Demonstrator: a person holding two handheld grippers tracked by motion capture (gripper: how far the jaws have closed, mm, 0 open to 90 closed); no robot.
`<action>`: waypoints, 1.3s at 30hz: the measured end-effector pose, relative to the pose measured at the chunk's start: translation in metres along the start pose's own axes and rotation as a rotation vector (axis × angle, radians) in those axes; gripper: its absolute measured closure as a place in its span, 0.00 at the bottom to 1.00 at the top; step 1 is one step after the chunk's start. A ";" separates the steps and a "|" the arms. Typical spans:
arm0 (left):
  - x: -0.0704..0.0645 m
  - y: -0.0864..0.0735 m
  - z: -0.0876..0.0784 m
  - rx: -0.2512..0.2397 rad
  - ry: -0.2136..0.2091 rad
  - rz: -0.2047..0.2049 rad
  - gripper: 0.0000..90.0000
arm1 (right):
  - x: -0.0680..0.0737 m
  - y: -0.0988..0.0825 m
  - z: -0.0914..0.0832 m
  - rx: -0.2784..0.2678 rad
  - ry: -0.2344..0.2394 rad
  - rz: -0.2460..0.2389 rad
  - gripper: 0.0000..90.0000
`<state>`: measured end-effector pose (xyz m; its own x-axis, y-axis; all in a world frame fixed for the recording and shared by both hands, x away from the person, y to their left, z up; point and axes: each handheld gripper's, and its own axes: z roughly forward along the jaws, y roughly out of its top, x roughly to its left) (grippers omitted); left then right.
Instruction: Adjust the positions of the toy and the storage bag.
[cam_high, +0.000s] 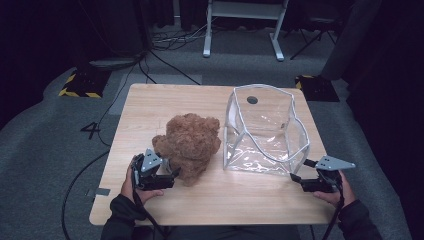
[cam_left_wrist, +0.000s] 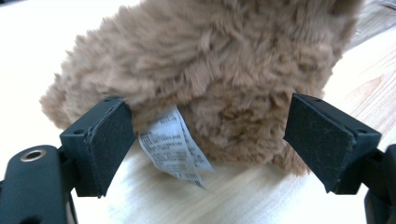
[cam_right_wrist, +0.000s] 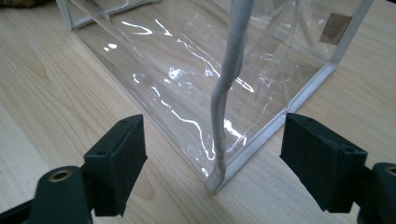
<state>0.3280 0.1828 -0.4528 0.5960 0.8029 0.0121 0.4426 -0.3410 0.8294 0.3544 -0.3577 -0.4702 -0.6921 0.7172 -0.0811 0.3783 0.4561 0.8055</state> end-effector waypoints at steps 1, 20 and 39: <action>0.000 0.002 -0.002 -0.007 0.001 0.001 0.18 | 0.000 -0.001 0.003 0.005 0.000 0.000 0.25; -0.008 0.042 -0.006 -0.086 -0.048 0.062 0.17 | 0.000 -0.006 0.015 0.037 0.011 -0.010 0.27; -0.014 0.060 0.039 -0.038 -0.113 0.111 0.15 | 0.001 -0.006 0.016 0.052 -0.003 -0.030 0.27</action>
<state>0.3720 0.1323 -0.4247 0.7123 0.7004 0.0443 0.3449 -0.4043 0.8471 0.3611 -0.3510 -0.4842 -0.7018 0.7044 -0.1067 0.3892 0.5045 0.7708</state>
